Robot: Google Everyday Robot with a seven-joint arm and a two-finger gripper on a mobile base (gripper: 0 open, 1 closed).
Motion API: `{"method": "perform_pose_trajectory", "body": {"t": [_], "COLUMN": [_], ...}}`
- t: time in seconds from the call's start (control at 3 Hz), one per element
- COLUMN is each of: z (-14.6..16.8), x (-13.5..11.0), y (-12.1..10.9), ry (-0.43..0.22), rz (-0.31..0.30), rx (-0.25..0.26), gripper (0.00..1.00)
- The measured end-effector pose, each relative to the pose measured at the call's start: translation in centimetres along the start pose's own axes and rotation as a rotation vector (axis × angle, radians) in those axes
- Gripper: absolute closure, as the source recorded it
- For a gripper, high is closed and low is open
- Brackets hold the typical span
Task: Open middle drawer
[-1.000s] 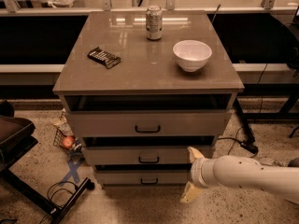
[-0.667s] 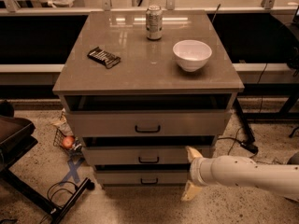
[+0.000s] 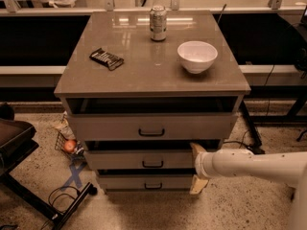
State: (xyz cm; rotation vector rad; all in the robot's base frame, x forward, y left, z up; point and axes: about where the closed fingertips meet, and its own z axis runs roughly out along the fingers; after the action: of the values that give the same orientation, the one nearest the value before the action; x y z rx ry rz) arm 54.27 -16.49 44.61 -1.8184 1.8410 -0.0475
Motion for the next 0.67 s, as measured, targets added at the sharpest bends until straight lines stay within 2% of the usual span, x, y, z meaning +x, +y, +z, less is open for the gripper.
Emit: {"method": "perform_pose_trajectory", "body": {"t": [0.33,0.67], "z": [1.6,3.0], "x": [1.5,3.3], "y": [-1.4,-2.3], "ry": [0.049,0.101], "rz": [-0.015,-0.013], "rx": [-0.011,-0.036], "gripper": [0.0,0.16]}}
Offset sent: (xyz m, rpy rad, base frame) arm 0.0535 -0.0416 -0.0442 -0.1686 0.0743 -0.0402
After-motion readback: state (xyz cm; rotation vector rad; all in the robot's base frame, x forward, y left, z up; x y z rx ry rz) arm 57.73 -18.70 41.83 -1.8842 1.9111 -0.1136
